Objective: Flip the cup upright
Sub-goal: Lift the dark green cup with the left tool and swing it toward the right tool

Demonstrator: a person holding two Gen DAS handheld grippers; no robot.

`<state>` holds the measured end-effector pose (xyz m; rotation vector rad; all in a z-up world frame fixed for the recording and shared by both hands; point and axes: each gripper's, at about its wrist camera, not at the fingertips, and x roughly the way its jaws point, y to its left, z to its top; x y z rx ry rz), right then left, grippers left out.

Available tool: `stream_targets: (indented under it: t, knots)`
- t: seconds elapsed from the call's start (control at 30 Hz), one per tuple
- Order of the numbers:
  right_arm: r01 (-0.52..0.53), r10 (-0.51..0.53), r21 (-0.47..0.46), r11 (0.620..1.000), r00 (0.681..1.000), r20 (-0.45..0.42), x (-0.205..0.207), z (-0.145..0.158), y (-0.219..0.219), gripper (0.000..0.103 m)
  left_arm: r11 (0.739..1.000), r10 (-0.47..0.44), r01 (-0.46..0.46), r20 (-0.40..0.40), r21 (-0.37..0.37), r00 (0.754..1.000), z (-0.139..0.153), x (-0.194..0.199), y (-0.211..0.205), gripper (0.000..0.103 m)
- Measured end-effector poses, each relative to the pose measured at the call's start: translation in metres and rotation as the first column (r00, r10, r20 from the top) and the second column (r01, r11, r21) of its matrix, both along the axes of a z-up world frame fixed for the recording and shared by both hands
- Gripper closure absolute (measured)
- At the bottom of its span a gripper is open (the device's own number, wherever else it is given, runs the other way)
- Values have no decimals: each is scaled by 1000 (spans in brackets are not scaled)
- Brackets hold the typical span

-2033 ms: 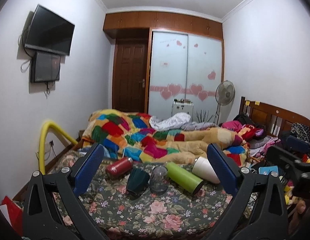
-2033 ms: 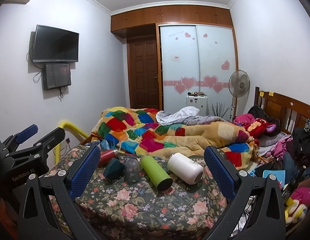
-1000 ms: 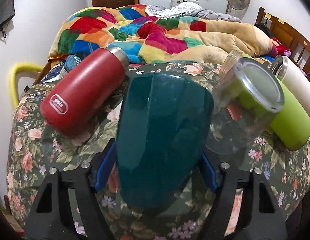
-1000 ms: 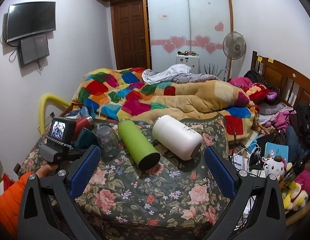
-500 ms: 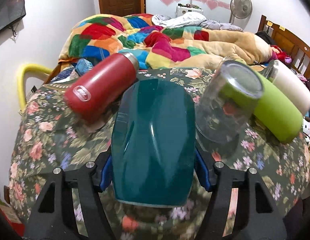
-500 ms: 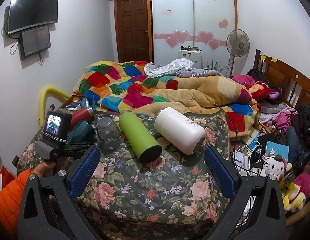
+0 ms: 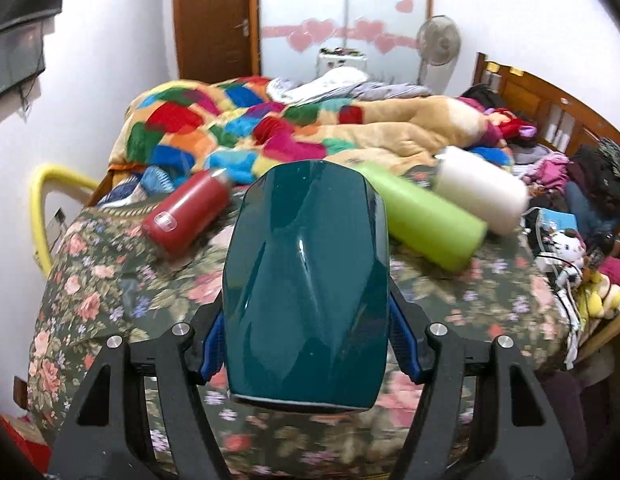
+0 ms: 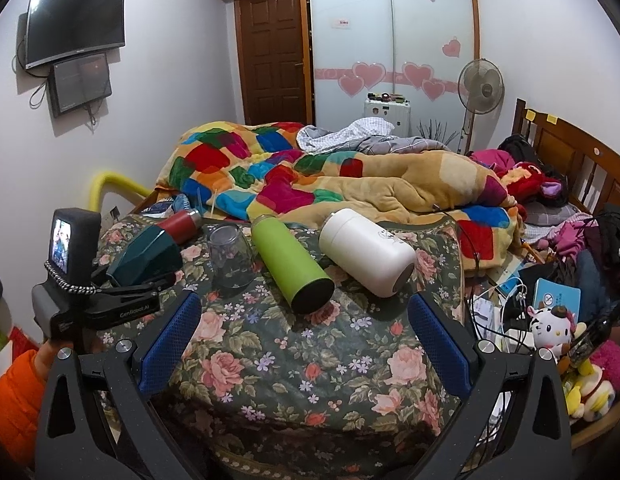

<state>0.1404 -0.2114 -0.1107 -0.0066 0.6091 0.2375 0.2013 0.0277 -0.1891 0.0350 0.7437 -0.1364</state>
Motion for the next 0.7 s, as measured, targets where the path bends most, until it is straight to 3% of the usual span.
stream_targets:
  t: [0.2, 0.3, 0.7]
  knots:
    - [1, -1, -9, 1000, 1000, 17, -9, 3, -4, 0, 996, -88, 88, 11, -18, 996, -1, -4, -45, 36]
    - [7, -7, -13, 1000, 1000, 15, -9, 1, -7, 0, 991, -122, 122, -15, -49, 992, -13, 0, -66, 36]
    - [30, -33, -42, 999, 998, -51, 0, -21, -19, 0, 984, -180, 181, -98, 1, 979, -74, 12, -116, 36]
